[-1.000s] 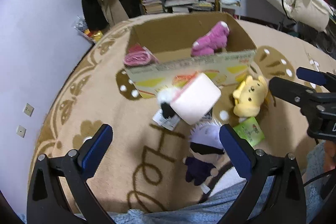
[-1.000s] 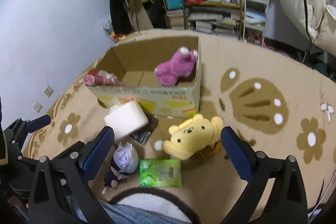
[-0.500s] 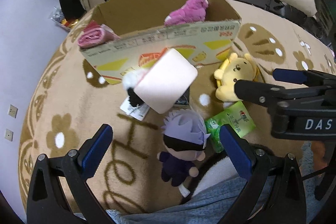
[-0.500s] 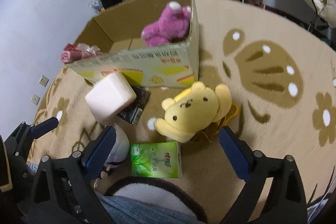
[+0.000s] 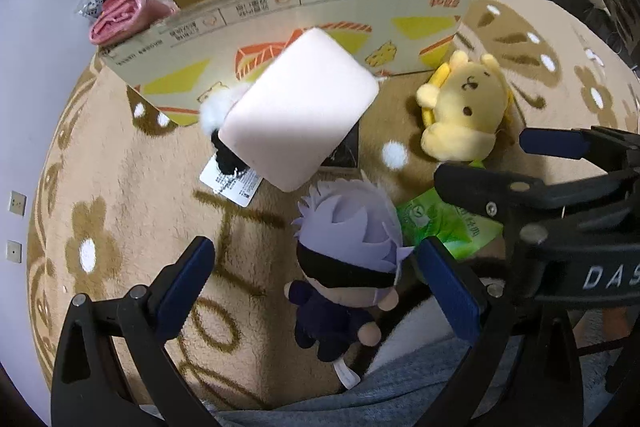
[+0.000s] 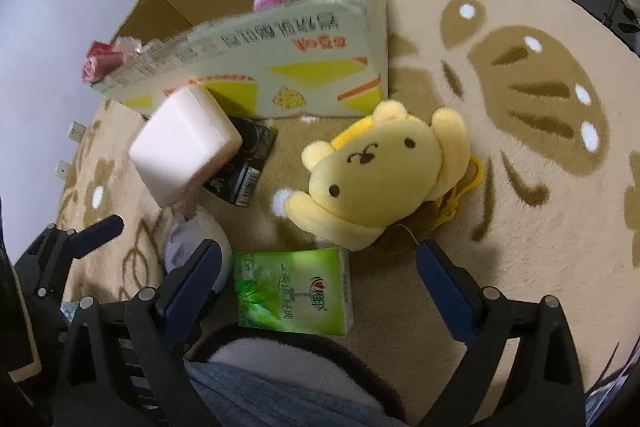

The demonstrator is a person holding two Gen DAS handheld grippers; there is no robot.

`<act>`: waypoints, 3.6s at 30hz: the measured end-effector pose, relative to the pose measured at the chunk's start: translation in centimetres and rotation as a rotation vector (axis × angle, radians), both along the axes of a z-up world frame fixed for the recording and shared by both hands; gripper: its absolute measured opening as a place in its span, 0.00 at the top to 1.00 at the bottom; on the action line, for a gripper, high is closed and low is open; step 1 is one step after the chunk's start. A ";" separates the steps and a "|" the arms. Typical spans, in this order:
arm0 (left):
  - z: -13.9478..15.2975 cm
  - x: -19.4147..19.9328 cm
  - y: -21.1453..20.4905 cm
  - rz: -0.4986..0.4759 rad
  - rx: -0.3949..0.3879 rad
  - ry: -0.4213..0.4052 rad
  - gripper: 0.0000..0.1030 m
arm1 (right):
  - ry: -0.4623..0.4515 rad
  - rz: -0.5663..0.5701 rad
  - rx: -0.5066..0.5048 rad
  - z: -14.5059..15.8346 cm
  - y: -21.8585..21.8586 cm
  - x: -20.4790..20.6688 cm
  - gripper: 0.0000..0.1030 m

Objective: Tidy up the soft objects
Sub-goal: 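Move left tool to the white-haired plush doll while right tool approaches the green tissue pack, then close left tool on the plush doll while right tool closes on the tissue pack, then lift the plush doll with left tool while right tool carries the tissue pack over the box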

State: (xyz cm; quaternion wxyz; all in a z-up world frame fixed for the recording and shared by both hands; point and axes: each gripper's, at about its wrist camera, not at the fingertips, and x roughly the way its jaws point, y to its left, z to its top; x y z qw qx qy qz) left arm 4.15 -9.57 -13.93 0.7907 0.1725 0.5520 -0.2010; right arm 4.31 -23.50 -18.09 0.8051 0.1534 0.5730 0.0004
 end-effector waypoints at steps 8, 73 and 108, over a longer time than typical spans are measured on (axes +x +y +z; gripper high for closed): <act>-1.1 0.3 0.3 0.025 0.029 0.038 0.02 | 0.056 0.027 0.038 -1.4 0.6 0.4 0.02; 8.4 -2.1 6.0 0.222 -0.155 -0.372 0.50 | -0.549 0.009 -0.143 10.1 2.3 -4.1 0.33; 13.4 4.2 5.0 0.258 -0.185 -0.640 0.50 | -0.741 0.007 -0.296 13.4 1.6 1.1 0.33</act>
